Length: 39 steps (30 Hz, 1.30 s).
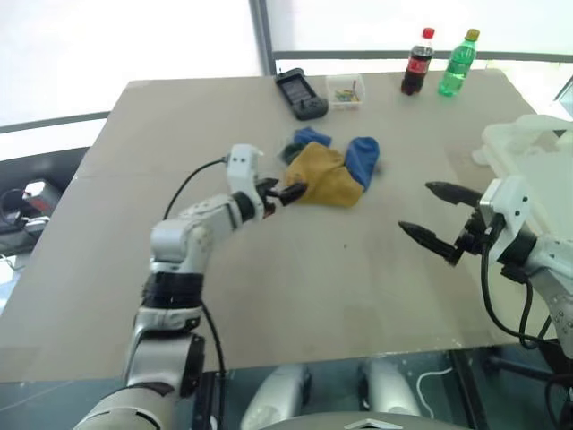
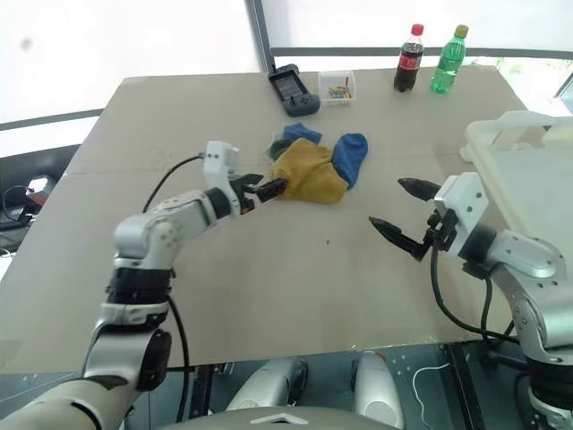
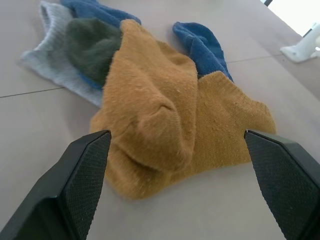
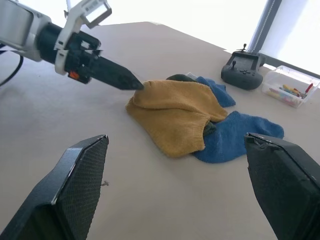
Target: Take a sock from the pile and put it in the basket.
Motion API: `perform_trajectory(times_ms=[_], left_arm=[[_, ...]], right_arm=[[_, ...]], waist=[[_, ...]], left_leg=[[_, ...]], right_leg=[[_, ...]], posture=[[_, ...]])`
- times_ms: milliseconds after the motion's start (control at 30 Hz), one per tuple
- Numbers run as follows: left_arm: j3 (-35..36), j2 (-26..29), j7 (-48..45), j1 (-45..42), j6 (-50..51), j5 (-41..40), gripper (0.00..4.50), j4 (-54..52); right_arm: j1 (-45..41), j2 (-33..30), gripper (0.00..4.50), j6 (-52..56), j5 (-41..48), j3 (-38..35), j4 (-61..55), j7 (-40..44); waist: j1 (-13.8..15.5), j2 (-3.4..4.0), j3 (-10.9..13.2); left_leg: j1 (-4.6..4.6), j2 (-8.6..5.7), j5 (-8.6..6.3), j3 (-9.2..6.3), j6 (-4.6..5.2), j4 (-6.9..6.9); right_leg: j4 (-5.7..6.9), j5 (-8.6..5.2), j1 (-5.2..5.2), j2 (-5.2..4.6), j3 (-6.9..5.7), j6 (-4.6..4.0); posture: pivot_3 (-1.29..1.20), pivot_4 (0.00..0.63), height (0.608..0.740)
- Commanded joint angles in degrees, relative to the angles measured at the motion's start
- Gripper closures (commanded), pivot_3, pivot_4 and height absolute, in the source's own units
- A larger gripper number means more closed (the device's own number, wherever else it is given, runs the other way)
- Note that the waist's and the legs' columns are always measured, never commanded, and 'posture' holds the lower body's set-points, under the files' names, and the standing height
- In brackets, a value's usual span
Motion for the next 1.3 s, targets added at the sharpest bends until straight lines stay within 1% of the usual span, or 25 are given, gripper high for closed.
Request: perform_trajectory(times_ms=[33,200,233,267,333,367,400,433,500,567,600,633,767,900,1000,1100,1233,1300], left_arm=[[-0.68,-2.01,2.05,-4.67,-5.76,4.59,0.0,5.17],[-0.89,-4.42,2.4,-8.01,-10.34,8.66,0.0,11.21],[-0.92,-4.82,2.06,-8.5,-11.03,9.21,0.39,12.1],[-1.03,-5.17,1.7,-8.84,-11.47,9.58,0.53,12.62],[-1.72,-5.75,1.22,-9.21,-12.3,10.7,1.18,13.35],[-1.91,-6.06,1.2,-9.31,-12.58,11.26,1.71,13.83],[-2.37,-6.12,1.12,-9.32,-13.09,12.06,1.9,14.23],[-2.68,-6.24,1.13,-9.22,-13.62,12.77,2.38,14.47],[-2.66,-6.46,1.11,-9.0,-14.57,13.6,3.14,14.42],[-2.33,-6.46,0.94,-8.65,-15.0,14.03,3.71,13.56],[-2.14,-6.31,0.65,-8.36,-15.26,14.17,4.2,12.91],[-1.97,-6.2,0.28,-8.11,-15.46,14.25,4.43,12.39],[-1.43,-5.4,-1.64,-6.9,-14.71,13.57,4.43,9.62],[-0.91,-3.73,-6.37,-3.76,-10.51,9.94,4.43,2.26],[-0.51,-0.69,-11.06,-0.35,-5.47,6.0,4.43,-4.86],[1.38,2.97,-15.29,3.4,0.55,0.62,4.43,-11.04],[4.81,7.71,-16.92,6.96,6.13,-3.18,4.43,-13.46],[5.43,9.98,-18.02,8.82,8.26,-4.57,4.43,-14.97]], right_arm=[[-0.84,0.63,0.06,-1.03,-0.37,0.17,-3.05,-1.85],[-0.19,1.01,0.06,-0.75,-0.92,0.42,-4.47,-3.57],[0.12,1.04,0.0,-0.78,-0.97,0.27,-4.69,-3.83],[0.4,1.04,0.0,-0.83,-0.97,0.13,-4.85,-4.0],[0.88,1.03,0.0,-1.02,-1.06,-0.05,-5.03,-4.33],[1.14,0.99,0.0,-1.14,-1.08,-0.13,-5.06,-4.39],[1.39,0.94,0.0,-1.29,-1.13,-0.2,-5.08,-4.43],[1.73,0.87,0.0,-1.49,-1.17,-0.37,-5.06,-4.43],[2.16,0.78,0.0,-1.78,-1.23,-0.56,-5.03,-4.5],[2.52,0.76,0.0,-2.06,-1.25,-0.69,-4.97,-4.49],[2.71,0.76,0.0,-2.23,-1.26,-0.74,-4.89,-4.43],[2.84,0.74,0.0,-2.38,-1.27,-0.77,-4.83,-4.39],[3.21,0.68,0.0,-3.08,-1.36,-0.74,-4.23,-4.06],[3.29,0.74,0.0,-3.76,-1.46,-0.53,-3.71,-3.7],[3.26,0.7,0.0,-4.07,-1.56,-0.43,-3.33,-3.38],[3.23,0.6,0.0,-4.38,-1.63,-0.39,-2.83,-2.95],[3.19,0.55,0.0,-4.58,-1.55,-0.33,-2.26,-2.28],[3.19,0.59,0.0,-4.6,-1.53,-0.24,-2.11,-2.09]], waist=[[0.1,0.0,0.0],[0.13,-0.01,0.0],[0.08,-0.01,0.0],[0.05,-0.01,0.0],[0.04,-0.01,0.0],[0.06,-0.01,0.0],[0.07,-0.01,0.0],[0.07,-0.01,0.0],[0.09,-0.01,0.0],[0.08,-0.01,0.0],[0.07,-0.01,0.0],[0.07,-0.01,0.0],[0.05,-0.01,0.0],[-0.05,-0.01,0.0],[-0.28,0.0,0.0],[-0.24,0.0,0.0],[-0.16,0.01,-0.01],[-0.17,0.02,-0.01]], left_leg=[[0.0,0.0,0.0,0.0,0.0,0.01],[-0.1,-0.06,0.0,-0.1,0.0,0.26],[-0.11,-0.09,0.0,-0.09,0.0,0.3],[-0.11,-0.1,0.0,-0.09,0.01,0.31],[-0.12,-0.1,0.0,-0.09,0.01,0.33],[-0.13,-0.1,0.0,-0.1,0.01,0.34],[-0.14,-0.1,0.0,-0.12,0.01,0.36],[-0.15,-0.1,0.0,-0.13,0.01,0.39],[-0.15,-0.11,0.0,-0.13,0.01,0.42],[-0.17,-0.11,0.0,-0.13,0.01,0.47],[-0.17,-0.11,0.0,-0.13,0.01,0.49],[-0.17,-0.11,0.0,-0.13,0.01,0.5],[-0.17,-0.11,0.0,-0.13,0.01,0.53],[-0.18,-0.11,0.0,-0.13,0.01,0.53],[-0.17,-0.1,-0.01,-0.12,0.01,0.53],[-0.15,-0.1,0.0,-0.14,0.01,0.54],[-0.12,-0.09,0.0,-0.13,0.01,0.57],[-0.09,-0.08,0.0,-0.13,0.01,0.57]], right_leg=[[0.0,0.0,0.0,0.0,-0.01,0.0],[0.08,0.02,0.03,0.0,-0.09,0.04],[0.08,0.03,0.04,0.0,-0.09,0.06],[0.08,0.04,0.04,0.0,-0.08,0.07],[0.08,0.04,0.03,0.01,-0.07,0.08],[0.09,0.04,0.03,0.0,-0.08,0.08],[0.1,0.05,0.02,0.0,-0.1,0.08],[0.12,0.05,0.03,0.0,-0.11,0.08],[0.13,0.05,0.04,0.01,-0.11,0.09],[0.16,0.06,0.04,0.01,-0.11,0.11],[0.16,0.07,0.04,0.01,-0.11,0.12],[0.18,0.07,0.05,0.01,-0.11,0.13],[0.2,0.08,0.05,0.01,-0.11,0.14],[0.19,0.08,0.03,0.01,-0.09,0.14],[0.2,0.08,0.03,0.0,-0.07,0.14],[0.23,0.08,0.05,0.14,-0.08,0.13],[0.3,0.08,0.05,0.19,-0.06,0.13],[0.33,0.08,0.06,0.2,-0.05,0.13]], posture=[[0.0,0.15,0.74],[0.0,0.15,0.74],[0.0,0.15,0.74],[0.0,0.15,0.74],[0.0,0.15,0.74],[0.0,0.15,0.74],[0.0,0.15,0.74],[0.0,0.15,0.74],[0.0,0.15,0.74],[0.0,0.15,0.74],[0.0,0.15,0.74],[0.0,0.15,0.74],[0.0,0.15,0.74],[0.0,0.15,0.74],[0.0,0.15,0.74],[0.0,0.15,0.74],[0.0,0.15,0.74],[0.0,0.15,0.74]])
